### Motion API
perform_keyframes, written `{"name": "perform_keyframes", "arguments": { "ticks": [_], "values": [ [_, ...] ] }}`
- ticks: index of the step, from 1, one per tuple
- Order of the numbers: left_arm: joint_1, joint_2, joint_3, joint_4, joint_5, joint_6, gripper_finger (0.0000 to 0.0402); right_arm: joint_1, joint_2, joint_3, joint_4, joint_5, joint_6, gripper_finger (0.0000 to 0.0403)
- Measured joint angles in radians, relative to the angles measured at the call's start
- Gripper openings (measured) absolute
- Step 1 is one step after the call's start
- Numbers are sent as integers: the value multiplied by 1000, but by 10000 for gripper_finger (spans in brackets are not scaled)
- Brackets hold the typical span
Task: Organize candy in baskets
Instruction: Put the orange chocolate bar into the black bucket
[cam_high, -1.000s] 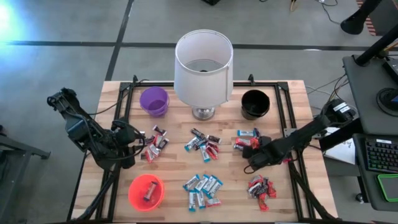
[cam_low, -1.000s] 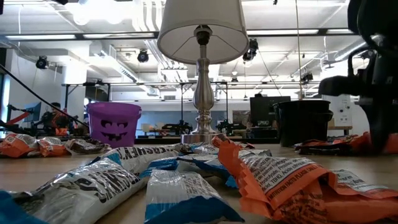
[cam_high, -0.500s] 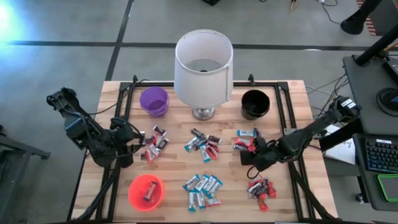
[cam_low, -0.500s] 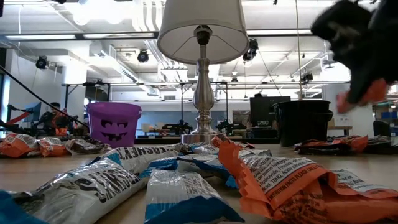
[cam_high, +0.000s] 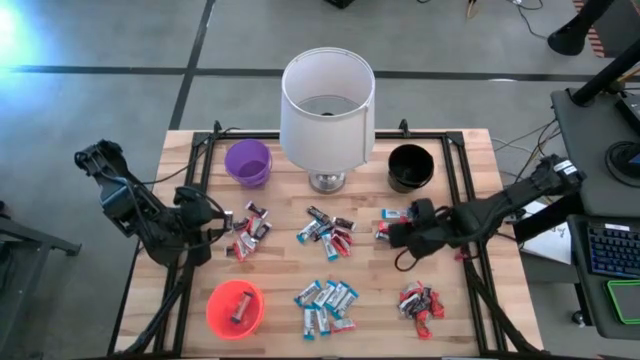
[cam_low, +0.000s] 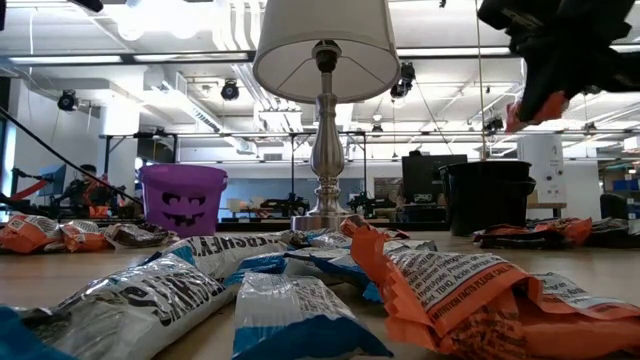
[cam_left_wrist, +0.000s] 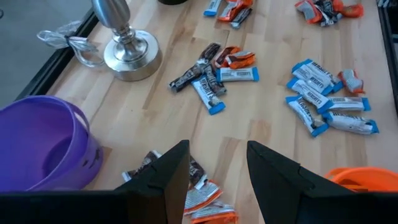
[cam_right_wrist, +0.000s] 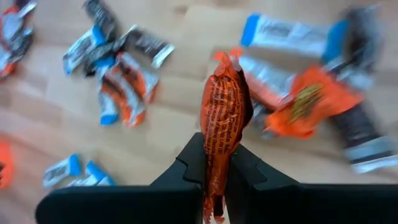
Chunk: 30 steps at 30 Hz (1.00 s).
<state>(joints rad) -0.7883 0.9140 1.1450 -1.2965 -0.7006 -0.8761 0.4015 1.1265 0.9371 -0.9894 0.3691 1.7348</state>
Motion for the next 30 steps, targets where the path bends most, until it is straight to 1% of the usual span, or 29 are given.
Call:
{"name": "perform_keyframes", "arguments": {
  "ticks": [6, 10, 16, 19, 21, 24, 27, 30],
  "values": [
    [0, -40, 0, -4, -10, 0, 142, -98, -56, 58, -98, 17, -125, 19],
    [0, -70, 0, -7, -66, 0, 142, -174, -105, 69, -108, 52, -222, 19],
    [2, -118, 0, -10, -131, 0, 142, -319, -182, 65, -109, 53, -375, 19],
    [11, -133, 0, -41, -171, -7, 142, -406, -203, 64, -107, 53, -455, 19],
    [23, -140, 0, -79, -187, -28, 142, -467, -206, 64, -106, 47, -511, 19],
    [50, -150, 0, -138, -197, -70, 142, -558, -205, 64, -92, 7, -601, 19],
    [71, -165, 0, -152, -200, -83, 142, -646, -196, 64, -62, -36, -690, 19],
    [83, -180, 0, -152, -222, -82, 142, -728, -183, 64, -43, -41, -758, 19]
  ]
}}
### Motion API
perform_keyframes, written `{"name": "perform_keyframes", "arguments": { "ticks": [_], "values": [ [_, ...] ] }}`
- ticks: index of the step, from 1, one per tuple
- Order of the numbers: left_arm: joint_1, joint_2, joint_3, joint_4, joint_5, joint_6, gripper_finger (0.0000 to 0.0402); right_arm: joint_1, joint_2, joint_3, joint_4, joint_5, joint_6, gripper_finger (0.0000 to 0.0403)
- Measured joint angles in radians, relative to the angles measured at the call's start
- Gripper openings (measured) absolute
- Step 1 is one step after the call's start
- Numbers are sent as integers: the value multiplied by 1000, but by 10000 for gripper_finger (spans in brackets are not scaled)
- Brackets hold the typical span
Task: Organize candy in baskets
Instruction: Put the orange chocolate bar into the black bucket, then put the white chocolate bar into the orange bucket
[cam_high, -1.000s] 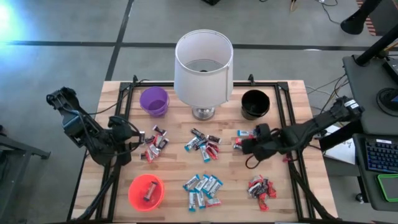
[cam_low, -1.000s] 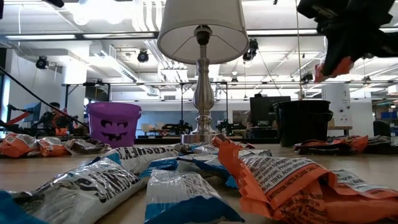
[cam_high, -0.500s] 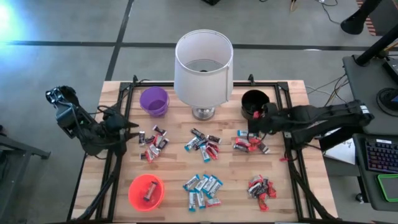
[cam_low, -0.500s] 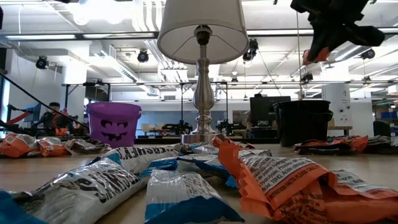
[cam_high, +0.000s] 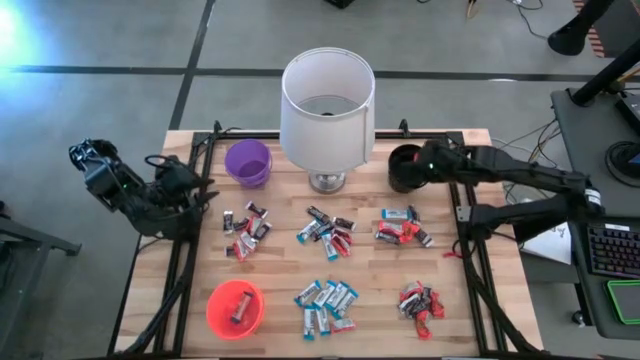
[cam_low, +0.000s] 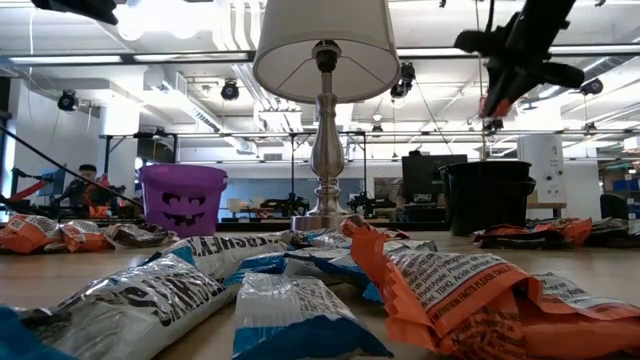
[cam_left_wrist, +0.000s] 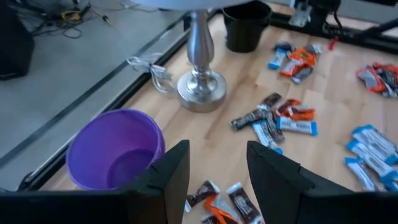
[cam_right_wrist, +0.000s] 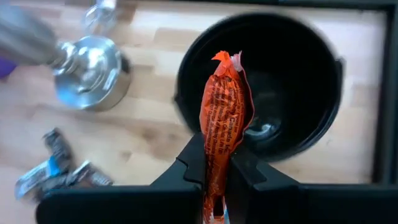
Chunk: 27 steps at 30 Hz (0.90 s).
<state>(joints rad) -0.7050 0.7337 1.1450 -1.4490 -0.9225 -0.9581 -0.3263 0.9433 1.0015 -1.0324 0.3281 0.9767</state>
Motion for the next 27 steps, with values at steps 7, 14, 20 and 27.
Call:
{"name": "perform_keyframes", "arguments": {
  "ticks": [7, 14, 20, 27],
  "values": [
    [5, -26, 0, 0, -85, -1, 142, -170, 36, 0, 16, -116, -165, 19],
    [5, -25, 0, 4, -100, -1, 142, -241, 92, 0, 77, -199, -270, 22],
    [5, -3, 0, 9, -62, 23, 147, -250, 131, 19, 81, -205, -313, 49],
    [5, 5, 0, 12, -62, 21, 166, -251, 159, 67, 80, -194, -351, 98]
  ]
}}
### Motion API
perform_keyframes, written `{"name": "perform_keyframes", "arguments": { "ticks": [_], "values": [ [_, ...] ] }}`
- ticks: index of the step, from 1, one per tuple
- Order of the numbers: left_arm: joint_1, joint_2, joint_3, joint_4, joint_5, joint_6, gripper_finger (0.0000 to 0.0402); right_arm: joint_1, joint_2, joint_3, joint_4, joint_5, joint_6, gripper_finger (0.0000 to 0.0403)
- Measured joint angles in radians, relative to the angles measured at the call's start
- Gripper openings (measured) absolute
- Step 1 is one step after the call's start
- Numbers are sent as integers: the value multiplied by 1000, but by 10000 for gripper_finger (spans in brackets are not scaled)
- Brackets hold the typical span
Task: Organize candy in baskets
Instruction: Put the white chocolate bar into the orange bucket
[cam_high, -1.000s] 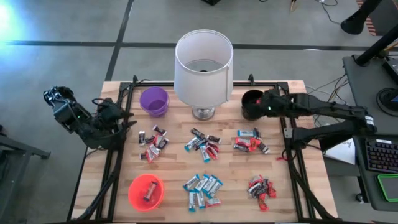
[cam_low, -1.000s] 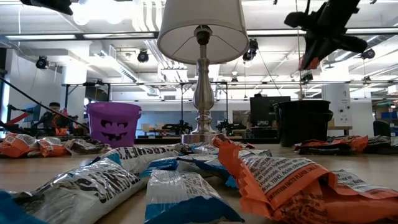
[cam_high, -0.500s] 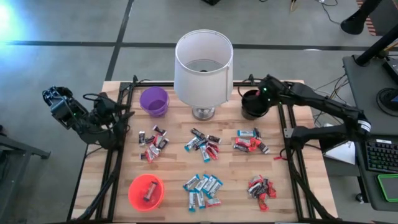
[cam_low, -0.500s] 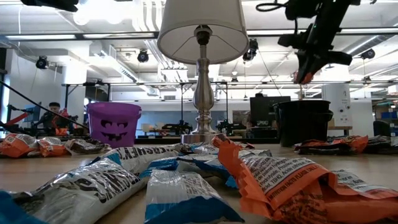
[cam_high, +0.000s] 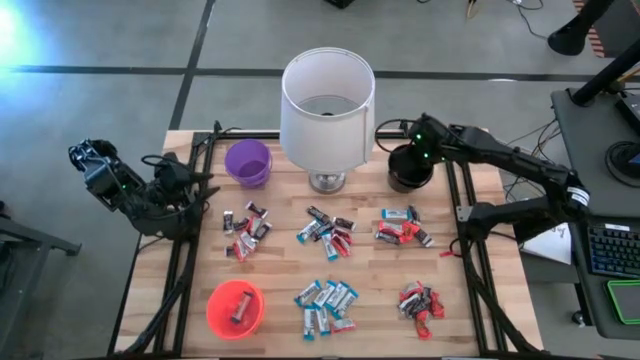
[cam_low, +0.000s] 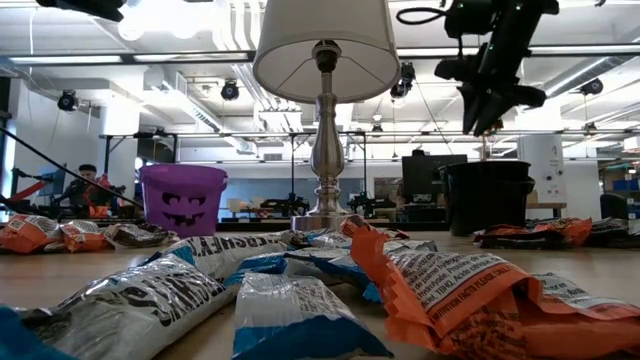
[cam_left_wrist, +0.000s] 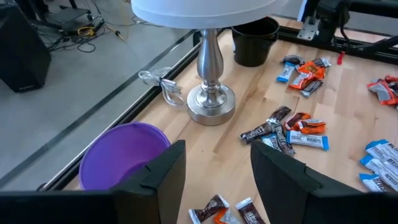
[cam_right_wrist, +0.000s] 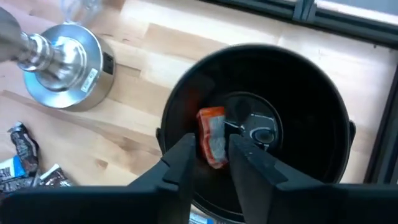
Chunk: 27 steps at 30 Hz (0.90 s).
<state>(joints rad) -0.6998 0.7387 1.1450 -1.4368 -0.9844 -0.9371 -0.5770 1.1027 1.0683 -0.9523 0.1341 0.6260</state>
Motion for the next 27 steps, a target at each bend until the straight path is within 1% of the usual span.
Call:
{"name": "perform_keyframes", "arguments": {
  "ticks": [7, 12, 20, 27],
  "values": [
    [0, 0, 0, 0, 9, -21, 175, 0, -15, 49, -40, 23, -9, 129],
    [3, 4, -2, 0, 26, -42, 168, 0, -31, 108, -89, 23, -18, 131],
    [22, 77, -2, 8, 34, -39, 155, 0, -37, 172, -101, 23, -43, 134],
    [23, 151, -2, 176, 49, -15, 149, 0, -36, 239, -177, 23, -41, 135]
  ]
}}
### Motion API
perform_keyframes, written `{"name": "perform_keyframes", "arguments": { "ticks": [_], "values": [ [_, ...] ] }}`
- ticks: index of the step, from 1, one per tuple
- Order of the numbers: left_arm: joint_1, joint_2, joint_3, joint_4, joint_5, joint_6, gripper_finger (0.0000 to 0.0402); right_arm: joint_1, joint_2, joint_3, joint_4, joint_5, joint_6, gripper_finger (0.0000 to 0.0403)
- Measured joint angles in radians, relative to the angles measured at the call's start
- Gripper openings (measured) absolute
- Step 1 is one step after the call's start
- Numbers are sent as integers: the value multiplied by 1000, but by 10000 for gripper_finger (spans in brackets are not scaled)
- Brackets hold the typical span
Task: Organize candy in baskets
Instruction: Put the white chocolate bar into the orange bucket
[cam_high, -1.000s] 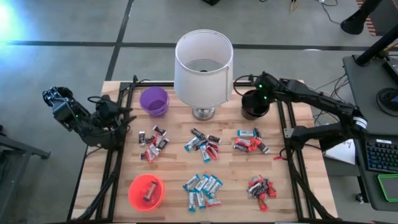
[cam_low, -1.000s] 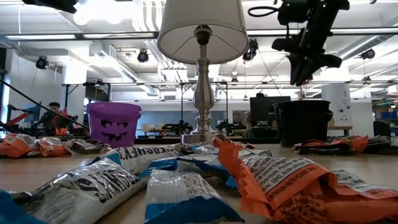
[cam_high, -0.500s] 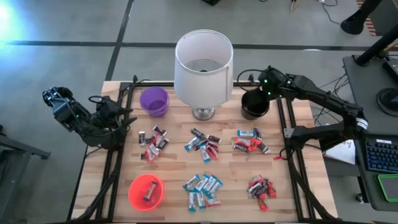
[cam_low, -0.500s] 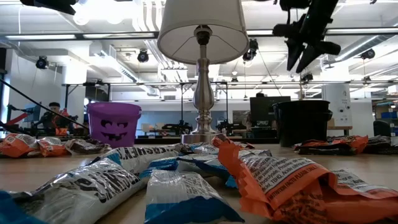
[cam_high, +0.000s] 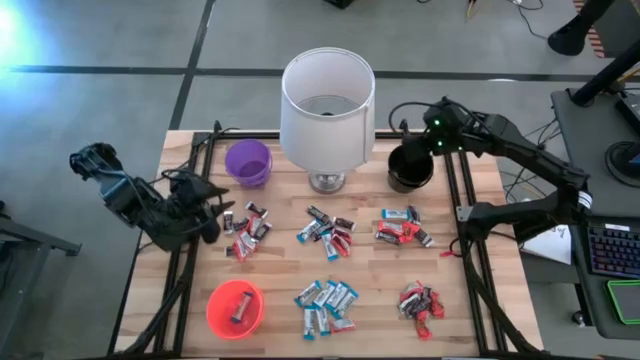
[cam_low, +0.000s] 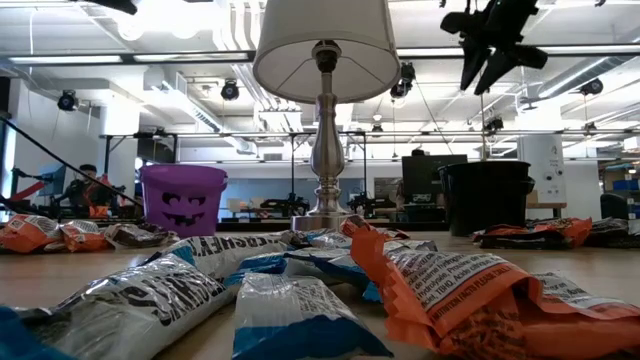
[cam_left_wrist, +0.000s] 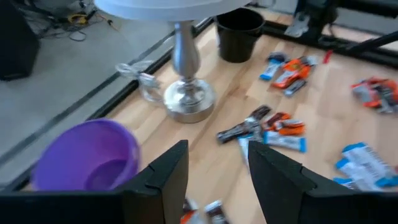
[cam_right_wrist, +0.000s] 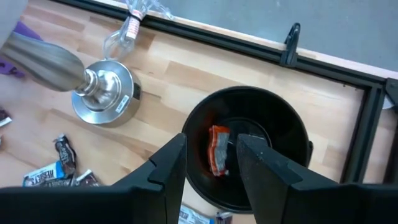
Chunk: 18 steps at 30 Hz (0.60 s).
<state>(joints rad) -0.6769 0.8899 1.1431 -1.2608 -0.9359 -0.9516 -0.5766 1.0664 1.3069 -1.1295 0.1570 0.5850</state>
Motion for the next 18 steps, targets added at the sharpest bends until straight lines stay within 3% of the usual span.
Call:
{"name": "perform_keyframes", "arguments": {
  "ticks": [10, 18],
  "values": [
    [63, 134, 0, 111, 96, -56, 142, 0, 0, 47, -101, 0, 9, 139],
    [170, 255, 1, 324, 182, 95, 141, 0, 0, 46, -99, 0, 9, 139]
  ]
}}
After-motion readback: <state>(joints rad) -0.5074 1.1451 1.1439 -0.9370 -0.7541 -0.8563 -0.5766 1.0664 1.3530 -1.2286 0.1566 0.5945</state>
